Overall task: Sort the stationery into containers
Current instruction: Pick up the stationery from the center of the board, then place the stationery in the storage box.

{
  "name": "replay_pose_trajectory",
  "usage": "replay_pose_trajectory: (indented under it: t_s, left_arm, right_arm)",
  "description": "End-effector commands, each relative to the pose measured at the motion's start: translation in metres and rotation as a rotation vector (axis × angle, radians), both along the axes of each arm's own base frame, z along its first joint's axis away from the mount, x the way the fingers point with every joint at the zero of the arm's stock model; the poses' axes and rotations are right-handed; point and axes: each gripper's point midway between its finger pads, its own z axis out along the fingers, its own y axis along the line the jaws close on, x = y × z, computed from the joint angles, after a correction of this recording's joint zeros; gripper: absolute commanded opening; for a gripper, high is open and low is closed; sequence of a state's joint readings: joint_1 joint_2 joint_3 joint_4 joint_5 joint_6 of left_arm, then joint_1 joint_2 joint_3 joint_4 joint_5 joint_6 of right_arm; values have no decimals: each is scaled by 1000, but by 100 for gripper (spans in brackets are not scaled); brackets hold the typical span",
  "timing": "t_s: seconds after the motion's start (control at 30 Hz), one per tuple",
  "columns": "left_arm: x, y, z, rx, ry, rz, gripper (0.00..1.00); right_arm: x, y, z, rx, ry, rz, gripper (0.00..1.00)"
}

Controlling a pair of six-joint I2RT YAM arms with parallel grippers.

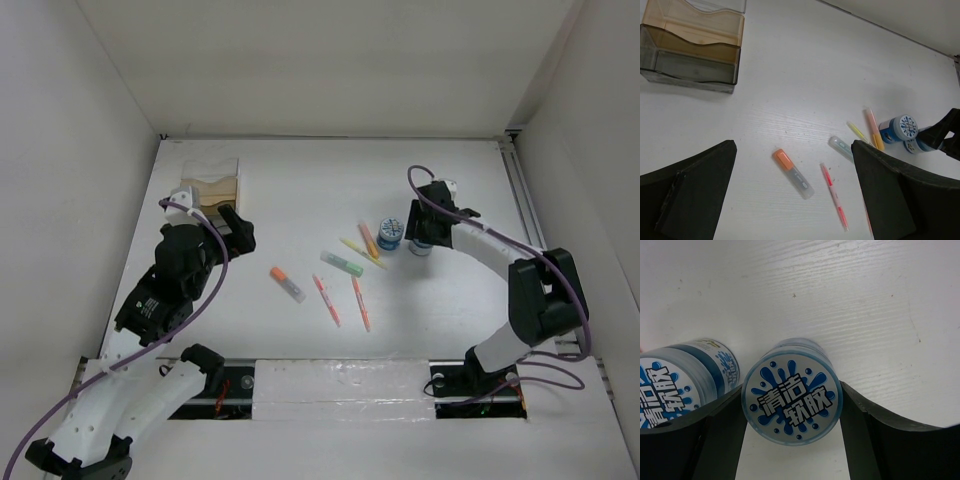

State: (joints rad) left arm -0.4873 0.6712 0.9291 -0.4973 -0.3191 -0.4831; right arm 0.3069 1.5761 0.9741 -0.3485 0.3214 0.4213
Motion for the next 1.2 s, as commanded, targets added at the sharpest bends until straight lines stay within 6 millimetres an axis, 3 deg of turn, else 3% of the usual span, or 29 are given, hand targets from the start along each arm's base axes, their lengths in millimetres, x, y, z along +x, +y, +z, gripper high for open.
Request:
replay_pose_trajectory:
  t_s: [0.0,0.13,0.17,0.3,0.43,0.47,0.57,0.6,0.67,0.7,0.8,0.83,0.87,0.93,1.0,1.17]
  left_arm:
    - [4,-5,8,-10,-36,-25,100]
    - [2,-13,14,-22,-58,-80,100]
    - [1,-16,10,-14,-49,-101,100]
    - [-7,-46,23,-64,-109,-280,100]
    - [-13,-69,32,-105,-142,-413,100]
    - [-12,-75,29,-113,-139,-441,100]
    - [-15,-98,40,-152,-163,-562,100]
    - [-12,-99,42,-139,-172,-566,100]
    - [-3,-106,48,-108,-171,-585,100]
    - [1,-107,47,-92,-161,-588,100]
    - [21,-108,49,-22,-162,-565,100]
    - [27,-108,52,-2,-175,-559,100]
    - [30,-109,53,15,-180,-564,100]
    - [36,-110,59,60,-232,-577,100]
    - [41,-111,62,79,-279,-580,100]
    - [39,-109,79,155,-434,-608,100]
  right_arm:
    - [14,-4,48,3,-107,-21,0]
    - [10,3,75,22,-143,-8,0]
    - [8,5,89,26,-172,-5,0]
    - [3,29,140,58,-258,57,0]
    - [-3,90,193,200,-330,239,0]
    - [-2,102,218,232,-377,277,0]
    - [-8,135,232,259,-353,392,0]
    - [-6,142,257,270,-395,412,0]
    - [-10,161,258,250,-354,476,0]
    - [-10,169,284,271,-391,509,0]
    - [-11,192,284,269,-332,587,0]
    - [-8,193,304,272,-368,597,0]
    - [-2,200,294,267,-334,604,0]
    - [-5,210,301,274,-325,644,0]
    - [-3,222,292,271,-299,676,0]
    - [-14,242,285,311,-266,757,0]
